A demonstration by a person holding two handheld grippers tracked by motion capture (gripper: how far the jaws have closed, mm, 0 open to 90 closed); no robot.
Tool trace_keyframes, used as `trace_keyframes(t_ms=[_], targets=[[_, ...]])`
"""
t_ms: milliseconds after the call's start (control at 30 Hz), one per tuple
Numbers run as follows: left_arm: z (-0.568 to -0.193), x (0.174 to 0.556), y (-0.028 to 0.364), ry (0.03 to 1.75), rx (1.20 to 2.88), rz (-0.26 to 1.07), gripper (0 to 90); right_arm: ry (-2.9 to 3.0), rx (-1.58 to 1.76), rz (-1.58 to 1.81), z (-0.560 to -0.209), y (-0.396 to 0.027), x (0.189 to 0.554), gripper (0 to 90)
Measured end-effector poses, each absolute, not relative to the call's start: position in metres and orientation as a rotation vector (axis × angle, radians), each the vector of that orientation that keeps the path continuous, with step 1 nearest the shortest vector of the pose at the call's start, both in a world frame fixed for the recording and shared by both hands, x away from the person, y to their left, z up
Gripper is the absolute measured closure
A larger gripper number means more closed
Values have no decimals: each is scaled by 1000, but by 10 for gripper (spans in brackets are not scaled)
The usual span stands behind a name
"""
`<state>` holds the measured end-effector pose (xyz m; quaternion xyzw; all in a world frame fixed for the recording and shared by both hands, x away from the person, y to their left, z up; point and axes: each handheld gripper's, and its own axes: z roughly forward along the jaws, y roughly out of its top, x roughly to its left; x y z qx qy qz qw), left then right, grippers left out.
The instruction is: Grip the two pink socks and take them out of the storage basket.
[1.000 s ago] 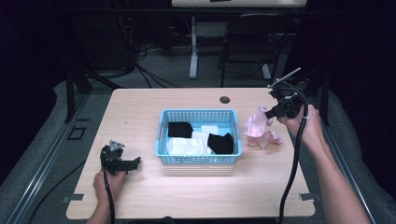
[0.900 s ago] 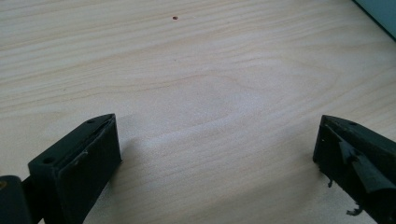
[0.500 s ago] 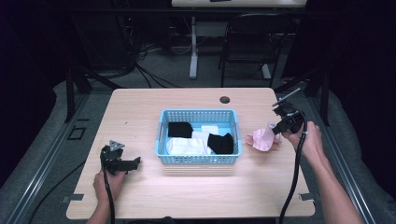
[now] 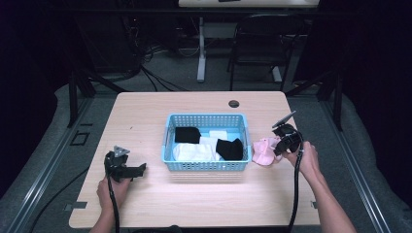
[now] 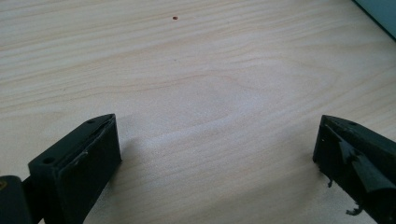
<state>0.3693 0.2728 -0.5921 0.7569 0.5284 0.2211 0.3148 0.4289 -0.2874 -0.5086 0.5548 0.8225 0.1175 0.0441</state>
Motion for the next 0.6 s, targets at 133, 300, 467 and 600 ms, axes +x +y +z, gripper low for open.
trace_keyframes(t_ms=[133, 300, 467, 600], targets=[[-592, 369, 273, 1392, 1994, 583, 5, 2502, 1709, 386, -507, -291, 427, 747], [-592, 369, 273, 1392, 1994, 583, 5, 2482, 1681, 477, -489, -294, 416, 535], [-592, 369, 273, 1392, 1994, 583, 5, 2474, 1641, 536, -472, -299, 401, 331], [-592, 369, 273, 1391, 1993, 584, 5, 2455, 1602, 592, -466, -302, 387, 184]])
